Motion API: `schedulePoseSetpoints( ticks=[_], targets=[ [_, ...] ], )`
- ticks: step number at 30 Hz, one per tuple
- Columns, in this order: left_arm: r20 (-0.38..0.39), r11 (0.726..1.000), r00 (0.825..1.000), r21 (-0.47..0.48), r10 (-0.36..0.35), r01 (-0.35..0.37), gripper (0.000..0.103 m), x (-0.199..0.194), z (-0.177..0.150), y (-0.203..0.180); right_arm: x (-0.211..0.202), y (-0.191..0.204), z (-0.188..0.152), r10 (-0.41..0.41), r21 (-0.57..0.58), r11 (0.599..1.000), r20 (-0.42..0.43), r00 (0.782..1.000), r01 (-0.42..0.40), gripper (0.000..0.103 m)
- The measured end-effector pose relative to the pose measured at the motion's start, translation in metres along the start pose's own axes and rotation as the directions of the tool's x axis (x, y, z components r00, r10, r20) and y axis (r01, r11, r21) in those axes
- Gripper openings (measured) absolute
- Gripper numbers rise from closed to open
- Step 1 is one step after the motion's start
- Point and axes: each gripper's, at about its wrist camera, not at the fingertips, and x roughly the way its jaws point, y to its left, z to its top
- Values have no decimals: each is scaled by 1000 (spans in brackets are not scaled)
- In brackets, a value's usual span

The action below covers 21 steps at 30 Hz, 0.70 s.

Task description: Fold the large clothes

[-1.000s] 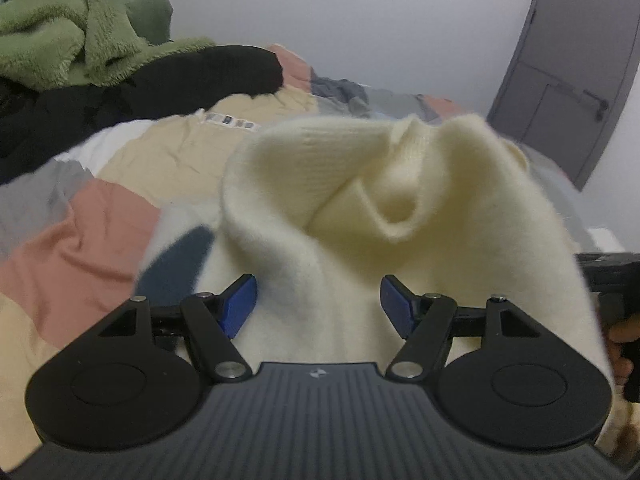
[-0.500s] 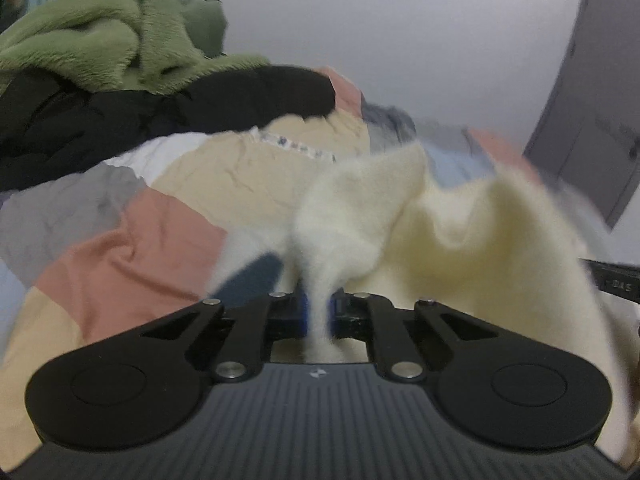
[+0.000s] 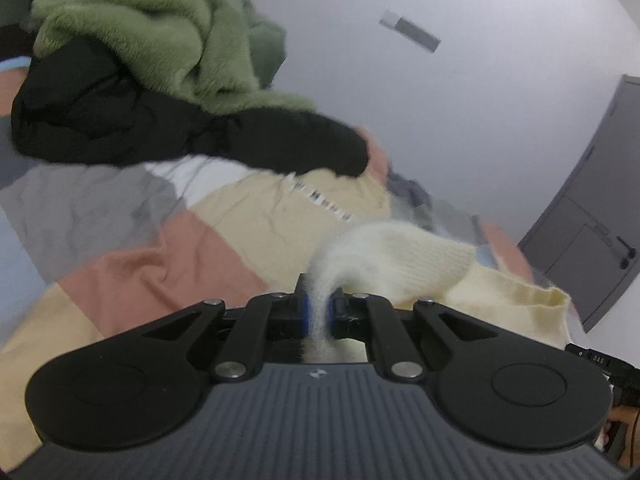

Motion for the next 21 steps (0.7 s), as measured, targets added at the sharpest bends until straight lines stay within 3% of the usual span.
schedulePoseSetpoints(
  ticks=[7,13,15,17,18,21],
  targets=[
    [-91,998,994,-1,59,-59,10,27,-9,13,41,6,-28,-27,-43,999,-163,986,20,12],
    [-83,999,996,18,43,-41,13,19,-8,9,33,7,-29,-8,-32,999,-158,987,3,15],
    [-76,999,996,36,43,-41,21,10,-7,3,25,5,-26,9,-14,1000,-141,990,-11,15],
    [-52,999,998,35,39,-37,44,-3,-6,-3,11,4,-23,25,19,1000,-127,992,-23,15],
    [-38,999,999,36,35,-34,50,-11,-6,-6,4,3,-21,36,41,999,-118,992,-31,16],
    [13,997,1000,81,8,-10,53,-36,-8,-18,-19,4,-19,63,88,995,-92,994,-55,27]
  ],
)
